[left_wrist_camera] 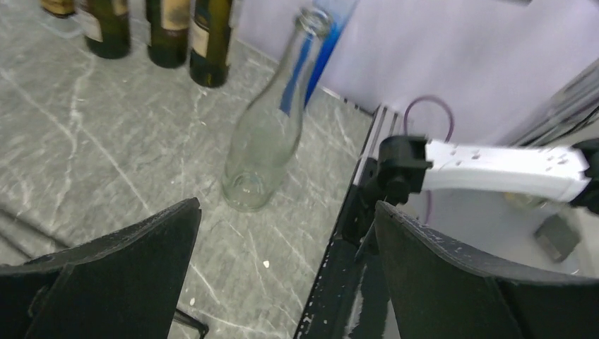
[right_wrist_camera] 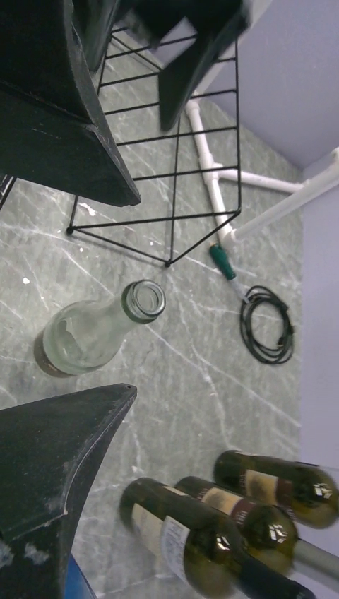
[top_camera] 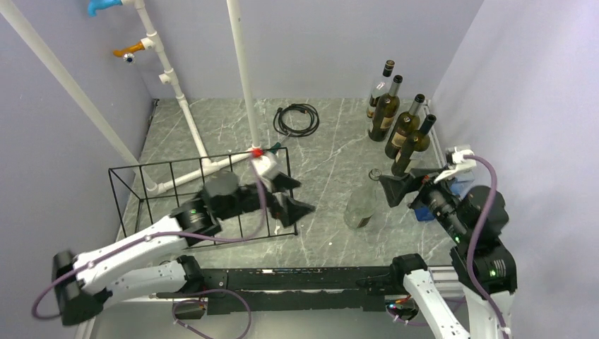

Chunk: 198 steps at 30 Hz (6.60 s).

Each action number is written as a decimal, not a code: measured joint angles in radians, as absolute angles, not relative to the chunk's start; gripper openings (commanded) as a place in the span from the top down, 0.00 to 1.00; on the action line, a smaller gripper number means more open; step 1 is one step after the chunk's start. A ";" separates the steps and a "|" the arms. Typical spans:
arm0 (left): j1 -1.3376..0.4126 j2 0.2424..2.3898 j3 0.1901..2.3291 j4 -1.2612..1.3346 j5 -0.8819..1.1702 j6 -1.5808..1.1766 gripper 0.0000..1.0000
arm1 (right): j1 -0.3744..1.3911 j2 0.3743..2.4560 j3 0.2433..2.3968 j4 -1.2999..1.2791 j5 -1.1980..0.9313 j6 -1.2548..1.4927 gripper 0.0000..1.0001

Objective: Put the wine bottle on the wine rack

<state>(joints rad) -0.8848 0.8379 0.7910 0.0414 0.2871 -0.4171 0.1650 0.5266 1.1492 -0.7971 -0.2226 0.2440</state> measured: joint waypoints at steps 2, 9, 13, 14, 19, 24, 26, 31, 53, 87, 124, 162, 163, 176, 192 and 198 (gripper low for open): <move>-1.013 0.942 0.803 0.087 0.196 -0.322 0.01 | 0.165 0.487 1.148 -0.786 -0.234 0.234 0.00; -1.177 1.195 0.813 0.279 0.067 -0.096 0.01 | 0.165 0.331 1.148 -0.759 -0.205 0.210 0.00; -1.220 1.329 0.890 0.359 -0.009 -0.017 0.01 | 0.165 0.247 1.137 -0.754 -0.196 0.208 0.00; -1.227 1.358 0.910 0.382 -0.028 -0.008 0.01 | 0.167 0.229 1.132 -0.754 -0.196 0.208 0.00; -1.239 1.473 0.981 0.467 -0.097 0.014 0.01 | 0.185 0.184 1.107 -0.757 -0.179 0.201 0.00; -1.238 1.590 1.092 0.482 -0.113 0.014 0.01 | 0.234 0.161 1.102 -0.763 -0.121 0.177 0.00; -1.239 1.629 1.128 0.492 -0.126 0.014 0.01 | 0.257 0.148 1.102 -0.764 -0.096 0.166 0.00; -1.238 1.707 1.204 0.498 -0.172 -0.014 0.01 | 0.304 0.114 1.102 -0.771 -0.031 0.142 0.00; -1.239 1.799 1.266 0.506 -0.254 -0.059 0.42 | 0.369 0.056 1.102 -0.810 0.083 0.104 0.00; -1.233 1.555 1.420 -0.190 -0.459 -0.172 1.00 | 0.370 0.047 1.007 -0.795 0.121 0.168 0.00; -0.895 1.283 1.263 -0.648 -0.395 -0.579 1.00 | 0.370 0.142 0.933 -0.731 0.059 0.266 0.00; -0.858 1.437 1.277 -0.618 -0.506 -0.560 0.01 | 0.371 0.187 0.904 -0.647 0.020 0.336 0.00; -0.857 1.420 1.275 -0.619 -0.503 -0.559 0.00 | 0.371 0.187 0.904 -0.646 0.019 0.339 0.00; -0.855 0.936 1.126 -0.556 -0.470 -0.497 0.00 | 0.371 0.212 0.882 -0.613 0.004 0.404 0.00; -0.854 0.614 1.056 -0.392 -0.578 -0.173 0.00 | 0.371 0.453 0.855 -0.530 -0.028 0.464 0.00; -0.854 0.751 1.262 -0.337 -0.517 -0.002 0.00 | 0.373 0.583 1.002 -0.615 0.067 0.416 0.00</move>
<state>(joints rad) -0.8539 0.7509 1.2617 -0.3367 -0.5175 -0.0025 0.3733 0.5835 1.0023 -0.6151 0.0673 0.4160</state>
